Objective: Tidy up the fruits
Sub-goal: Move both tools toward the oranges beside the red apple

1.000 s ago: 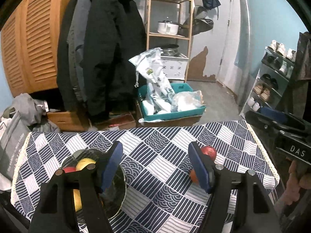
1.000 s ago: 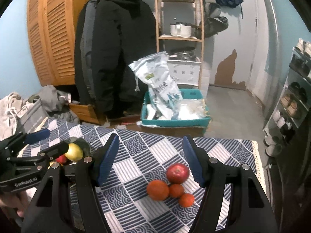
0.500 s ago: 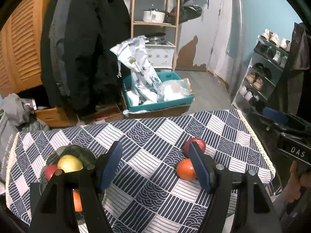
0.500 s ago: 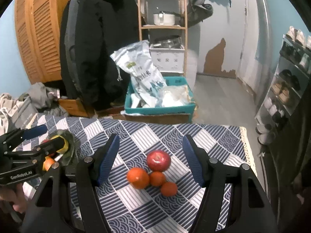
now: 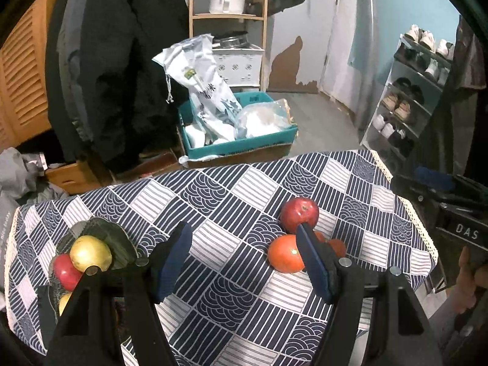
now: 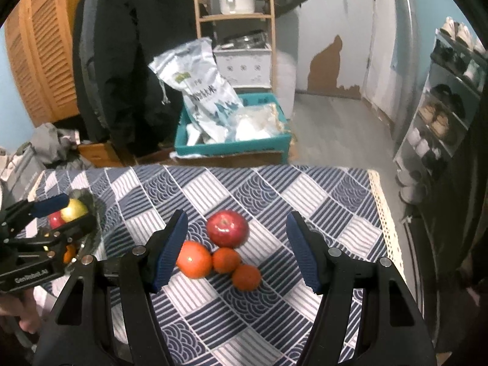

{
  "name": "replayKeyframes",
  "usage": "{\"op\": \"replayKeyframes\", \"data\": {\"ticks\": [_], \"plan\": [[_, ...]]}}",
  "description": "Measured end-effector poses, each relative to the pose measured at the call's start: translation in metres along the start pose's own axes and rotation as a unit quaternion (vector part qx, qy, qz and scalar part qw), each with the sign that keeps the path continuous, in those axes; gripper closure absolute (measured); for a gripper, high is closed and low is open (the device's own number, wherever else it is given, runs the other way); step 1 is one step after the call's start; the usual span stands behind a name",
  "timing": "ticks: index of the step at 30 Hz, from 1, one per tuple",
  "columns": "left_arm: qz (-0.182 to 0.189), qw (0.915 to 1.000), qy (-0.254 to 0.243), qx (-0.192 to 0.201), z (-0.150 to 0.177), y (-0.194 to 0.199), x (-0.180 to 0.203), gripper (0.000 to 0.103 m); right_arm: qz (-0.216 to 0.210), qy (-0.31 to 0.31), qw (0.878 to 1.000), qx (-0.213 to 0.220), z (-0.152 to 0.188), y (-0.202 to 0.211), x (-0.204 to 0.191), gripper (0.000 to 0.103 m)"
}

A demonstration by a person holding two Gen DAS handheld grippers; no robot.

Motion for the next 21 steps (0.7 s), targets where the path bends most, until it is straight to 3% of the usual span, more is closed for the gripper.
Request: {"op": "replayKeyframes", "data": {"ticks": [21], "plan": [[0.033, 0.9966, -0.010, -0.075, 0.025, -0.074, 0.024, 0.031, 0.027, -0.027, 0.992, -0.122, 0.048, -0.080, 0.037, 0.035]]}}
Point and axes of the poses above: each gripper's, at about its wrist camera, not at the fingertips, and y roughly against the way its jaws point, x to its right, z to its underside, the point moved 2 cm from there along -y, roughly the way its jaws point, and after that the axes turned 10 degrees about -y, right-handed, at the moved point
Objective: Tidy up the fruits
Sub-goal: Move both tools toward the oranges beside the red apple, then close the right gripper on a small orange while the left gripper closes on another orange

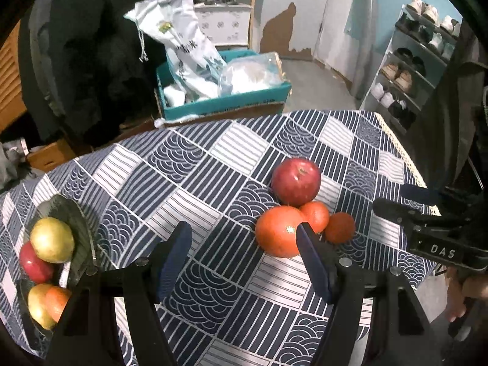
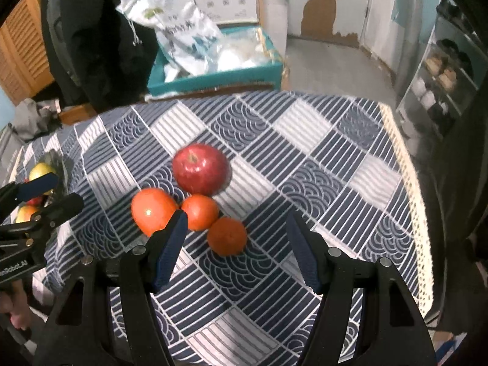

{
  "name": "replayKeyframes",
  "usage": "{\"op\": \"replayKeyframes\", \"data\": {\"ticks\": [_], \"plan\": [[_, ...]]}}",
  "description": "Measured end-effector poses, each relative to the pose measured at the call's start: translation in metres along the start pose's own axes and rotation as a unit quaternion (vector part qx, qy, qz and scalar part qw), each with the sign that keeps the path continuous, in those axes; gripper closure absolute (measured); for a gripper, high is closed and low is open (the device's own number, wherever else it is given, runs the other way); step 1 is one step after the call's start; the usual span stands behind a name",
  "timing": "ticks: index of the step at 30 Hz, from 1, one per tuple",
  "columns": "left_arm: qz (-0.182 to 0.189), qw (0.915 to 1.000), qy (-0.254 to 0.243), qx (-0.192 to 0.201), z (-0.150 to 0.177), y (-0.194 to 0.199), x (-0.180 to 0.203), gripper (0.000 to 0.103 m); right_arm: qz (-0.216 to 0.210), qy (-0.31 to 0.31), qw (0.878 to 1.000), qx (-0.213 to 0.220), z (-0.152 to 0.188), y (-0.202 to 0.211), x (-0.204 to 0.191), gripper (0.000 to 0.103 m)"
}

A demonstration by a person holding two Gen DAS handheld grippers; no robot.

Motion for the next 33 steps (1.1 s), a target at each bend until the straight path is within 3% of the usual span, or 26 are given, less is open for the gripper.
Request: {"op": "replayKeyframes", "data": {"ticks": [19, 22, 26, 33], "plan": [[0.022, 0.9992, 0.004, -0.032, 0.009, -0.034, 0.008, 0.031, -0.009, 0.024, 0.996, -0.087, 0.027, -0.080, -0.008, 0.035], [0.029, 0.9990, 0.004, -0.032, 0.009, -0.036, 0.009, 0.031, -0.012, 0.025, 0.995, -0.092, 0.029, -0.087, -0.009, 0.041], [0.039, 0.9987, 0.002, -0.031, 0.008, -0.038, 0.013, 0.030, -0.008, 0.021, 0.995, -0.094, 0.029, -0.092, -0.005, 0.057], [0.057, 0.9980, -0.012, -0.027, 0.004, -0.045, 0.026, 0.025, -0.011, 0.000, 0.996, -0.085, 0.024, -0.084, 0.007, 0.058]]}}
Point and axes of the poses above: each gripper's, at about its wrist camera, not at the fingertips, and y roughly against the way its jaws point, x to its right, z to its underside, the point moved 2 cm from there along -y, roughly the way its jaws point, and after that the axes turned 10 degrees about -y, right-handed, at the moved point
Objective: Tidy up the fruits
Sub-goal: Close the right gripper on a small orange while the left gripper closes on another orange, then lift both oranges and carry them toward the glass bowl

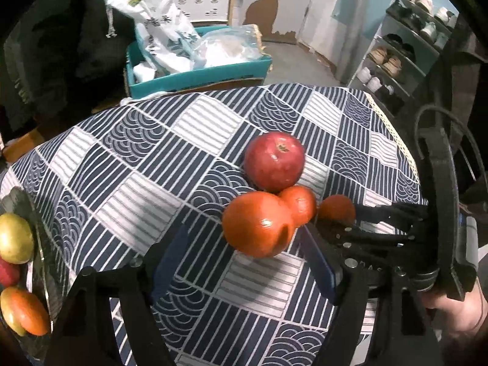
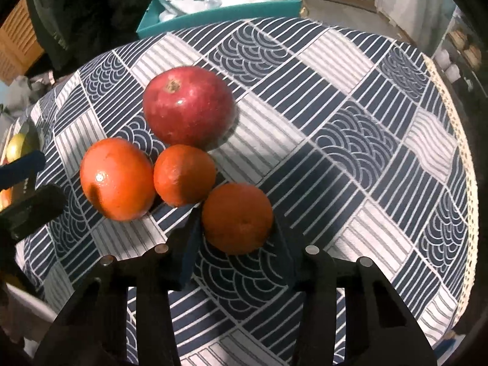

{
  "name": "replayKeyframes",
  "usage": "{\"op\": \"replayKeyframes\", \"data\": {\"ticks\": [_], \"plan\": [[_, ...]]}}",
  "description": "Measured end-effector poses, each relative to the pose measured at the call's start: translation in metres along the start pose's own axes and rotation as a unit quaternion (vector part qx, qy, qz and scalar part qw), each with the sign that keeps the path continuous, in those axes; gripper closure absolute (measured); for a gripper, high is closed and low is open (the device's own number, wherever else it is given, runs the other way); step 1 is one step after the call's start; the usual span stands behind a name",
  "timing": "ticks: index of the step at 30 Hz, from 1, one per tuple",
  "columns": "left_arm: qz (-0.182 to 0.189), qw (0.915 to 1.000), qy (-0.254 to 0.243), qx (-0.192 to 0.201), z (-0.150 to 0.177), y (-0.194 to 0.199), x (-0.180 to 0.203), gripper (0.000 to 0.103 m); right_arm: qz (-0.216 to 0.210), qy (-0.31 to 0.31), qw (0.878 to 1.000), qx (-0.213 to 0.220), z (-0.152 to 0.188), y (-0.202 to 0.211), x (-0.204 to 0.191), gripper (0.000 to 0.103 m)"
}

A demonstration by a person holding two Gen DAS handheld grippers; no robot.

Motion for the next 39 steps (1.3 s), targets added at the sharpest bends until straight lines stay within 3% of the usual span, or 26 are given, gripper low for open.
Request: {"op": "replayKeyframes", "data": {"ticks": [9, 26, 28, 39], "plan": [[0.017, 0.9996, -0.013, -0.017, -0.001, -0.025, 0.012, 0.025, 0.022, -0.029, 0.999, 0.029, -0.003, 0.022, 0.027, 0.058], [0.044, 0.9985, -0.001, -0.034, 0.002, -0.057, 0.007, 0.028, 0.015, -0.052, 0.998, 0.028, -0.013, 0.014, 0.031, 0.058], [0.037, 0.9988, -0.002, -0.034, 0.003, -0.058, 0.006, 0.034, 0.014, -0.050, 0.998, 0.027, -0.013, 0.013, 0.029, 0.058], [0.007, 0.9993, -0.017, -0.033, 0.006, -0.052, 0.003, 0.034, 0.028, -0.029, 0.998, 0.048, -0.015, 0.019, 0.019, 0.059]]}}
Point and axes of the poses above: each gripper's, at about its wrist camera, not at the fingertips, and y roughly against the way its jaws point, x to its right, z to its underside, the point moved 2 cm from there along -y, roughly the way its jaws point, and after that the axes turned 10 degrees about -y, right-handed, at the moved point
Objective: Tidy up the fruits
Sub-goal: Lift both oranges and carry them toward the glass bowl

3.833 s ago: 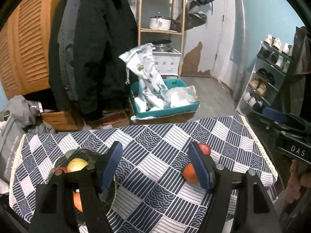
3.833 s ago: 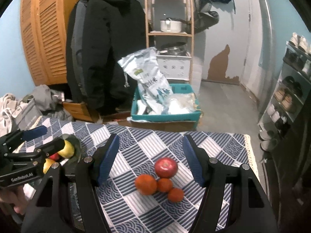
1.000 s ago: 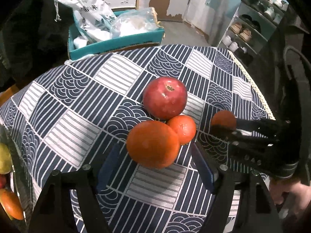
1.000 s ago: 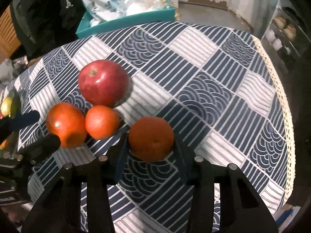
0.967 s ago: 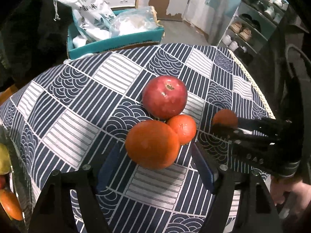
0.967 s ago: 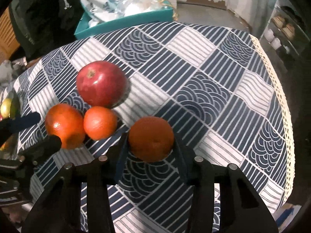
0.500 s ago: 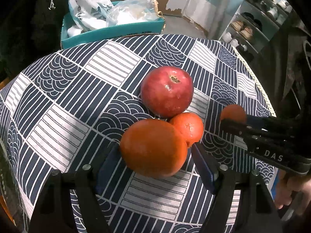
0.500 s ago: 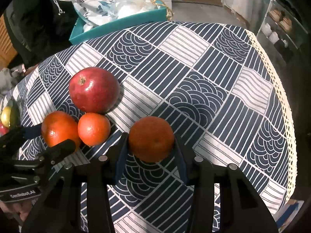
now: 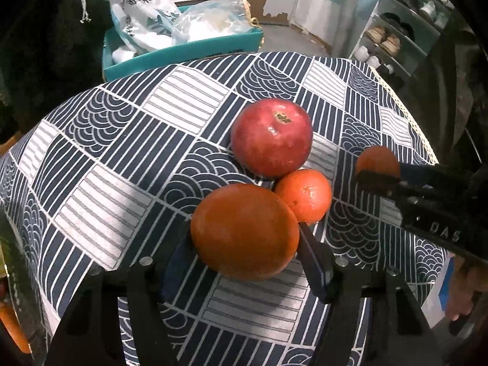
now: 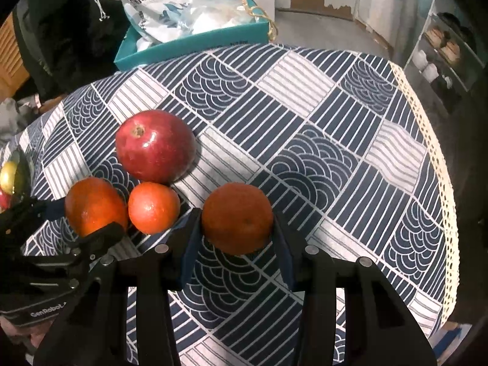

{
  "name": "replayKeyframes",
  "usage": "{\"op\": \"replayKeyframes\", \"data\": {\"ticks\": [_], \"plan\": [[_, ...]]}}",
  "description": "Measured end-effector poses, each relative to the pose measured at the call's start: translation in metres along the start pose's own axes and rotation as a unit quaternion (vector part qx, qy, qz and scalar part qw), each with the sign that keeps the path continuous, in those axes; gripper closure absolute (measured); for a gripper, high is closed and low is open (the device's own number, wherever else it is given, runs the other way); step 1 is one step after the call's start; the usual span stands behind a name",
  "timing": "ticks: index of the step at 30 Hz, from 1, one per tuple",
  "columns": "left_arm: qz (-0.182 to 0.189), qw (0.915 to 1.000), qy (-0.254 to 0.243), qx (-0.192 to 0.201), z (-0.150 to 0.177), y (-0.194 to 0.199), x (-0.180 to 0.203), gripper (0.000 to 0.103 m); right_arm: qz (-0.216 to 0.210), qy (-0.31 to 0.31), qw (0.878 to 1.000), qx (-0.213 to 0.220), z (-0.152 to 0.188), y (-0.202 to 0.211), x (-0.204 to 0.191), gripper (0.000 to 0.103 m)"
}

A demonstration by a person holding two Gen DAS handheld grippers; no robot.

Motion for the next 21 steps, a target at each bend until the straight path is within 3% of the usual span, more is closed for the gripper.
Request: {"op": "replayKeyframes", "data": {"ticks": [10, 21], "plan": [[-0.018, 0.9991, 0.032, 0.020, -0.002, 0.025, -0.018, 0.035, 0.001, 0.015, 0.999, 0.043, -0.009, 0.030, -0.012, 0.059], [-0.048, 0.9961, 0.033, 0.067, -0.011, 0.072, -0.018, 0.035, -0.014, 0.033, 0.995, 0.088, -0.019, 0.070, -0.031, 0.059]]}}
Point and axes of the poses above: each gripper's, at about its wrist camera, not at the fingertips, and y roughly against the way its jaws point, x to its right, z to its underside, the point moved 2 cm from there along -y, roughly the way its jaws point, and after that the axes turned 10 degrees about -y, right-handed, at the moved point
